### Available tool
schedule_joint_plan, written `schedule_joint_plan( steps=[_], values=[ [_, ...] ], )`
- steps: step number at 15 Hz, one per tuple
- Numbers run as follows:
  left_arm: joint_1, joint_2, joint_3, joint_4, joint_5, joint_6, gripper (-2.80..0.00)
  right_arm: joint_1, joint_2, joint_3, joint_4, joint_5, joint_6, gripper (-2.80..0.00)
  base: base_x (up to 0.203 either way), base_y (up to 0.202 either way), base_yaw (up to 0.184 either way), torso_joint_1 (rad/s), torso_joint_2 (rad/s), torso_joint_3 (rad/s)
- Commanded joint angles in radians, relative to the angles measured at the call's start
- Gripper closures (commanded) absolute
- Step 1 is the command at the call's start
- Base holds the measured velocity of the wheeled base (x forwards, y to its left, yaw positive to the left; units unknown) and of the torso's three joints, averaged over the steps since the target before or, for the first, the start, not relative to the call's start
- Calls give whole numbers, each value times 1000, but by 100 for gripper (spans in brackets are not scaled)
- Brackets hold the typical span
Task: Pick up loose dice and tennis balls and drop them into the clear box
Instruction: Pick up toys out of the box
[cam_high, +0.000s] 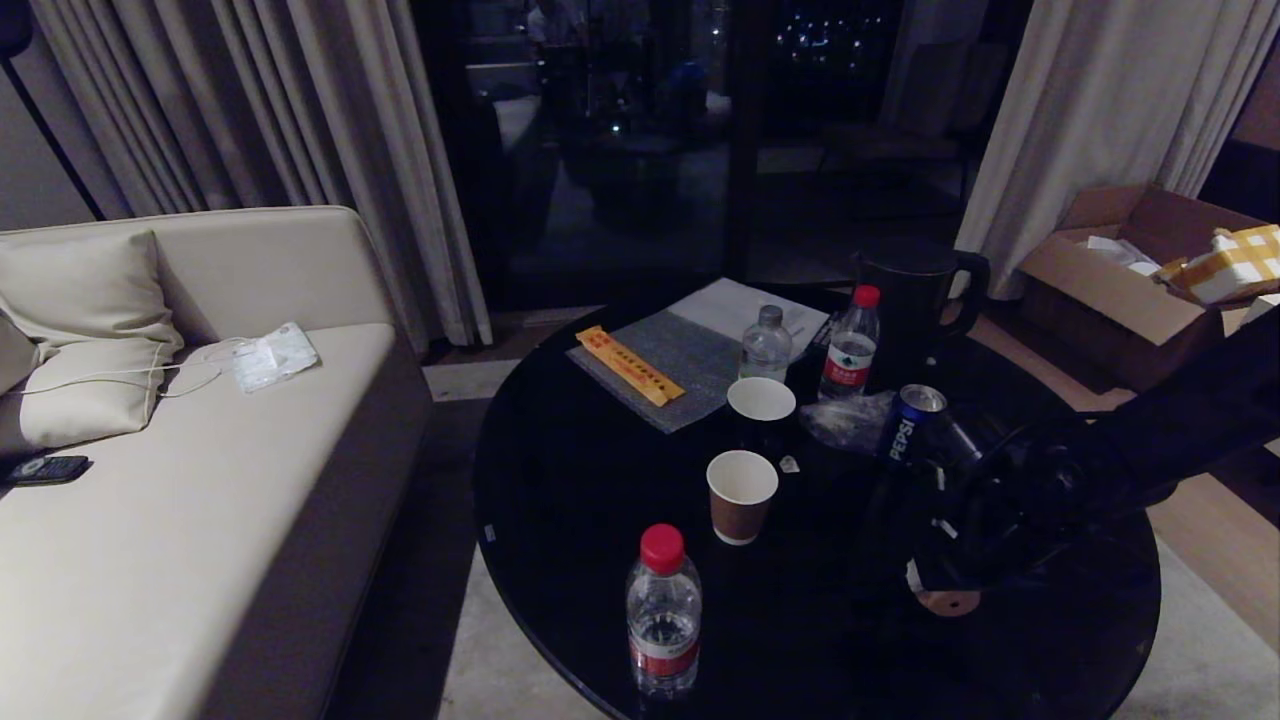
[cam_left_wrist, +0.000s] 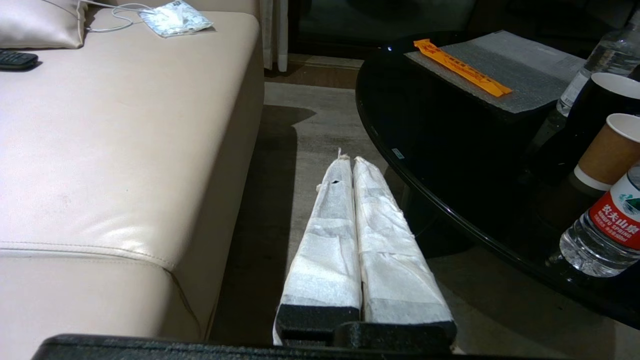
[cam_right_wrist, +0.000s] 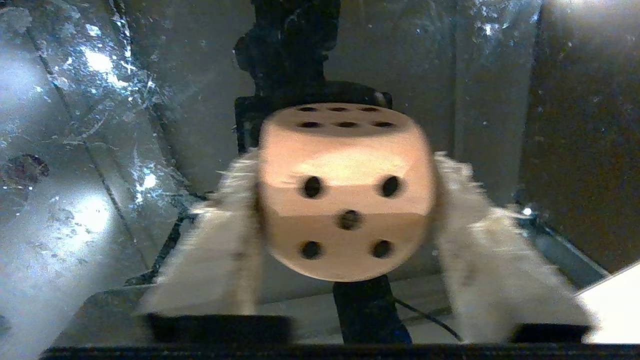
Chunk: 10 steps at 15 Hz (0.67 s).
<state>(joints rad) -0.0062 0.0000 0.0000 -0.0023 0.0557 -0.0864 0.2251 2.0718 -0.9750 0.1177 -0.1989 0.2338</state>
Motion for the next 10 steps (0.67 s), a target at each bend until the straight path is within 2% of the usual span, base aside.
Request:
schedule_joint_plan(
  steps=[1,3,6,10],
  values=[
    [0,2,2,-1,1,-1,0,0,2,1,11,-2,1,0,0,0,0,0,0,0],
    [0,2,2,-1,1,-1,0,0,-8,8,10,-21,0,0,0,0,0,0,0,0],
    [0,2,2,-1,1,-1,0,5,-105,47,7,-98,3,0,0,0,0,0,0,0],
    [0,2,2,-1,1,-1,0,18,-447,172,8,-104,0,0,0,0,0,0,0,0]
  ],
)
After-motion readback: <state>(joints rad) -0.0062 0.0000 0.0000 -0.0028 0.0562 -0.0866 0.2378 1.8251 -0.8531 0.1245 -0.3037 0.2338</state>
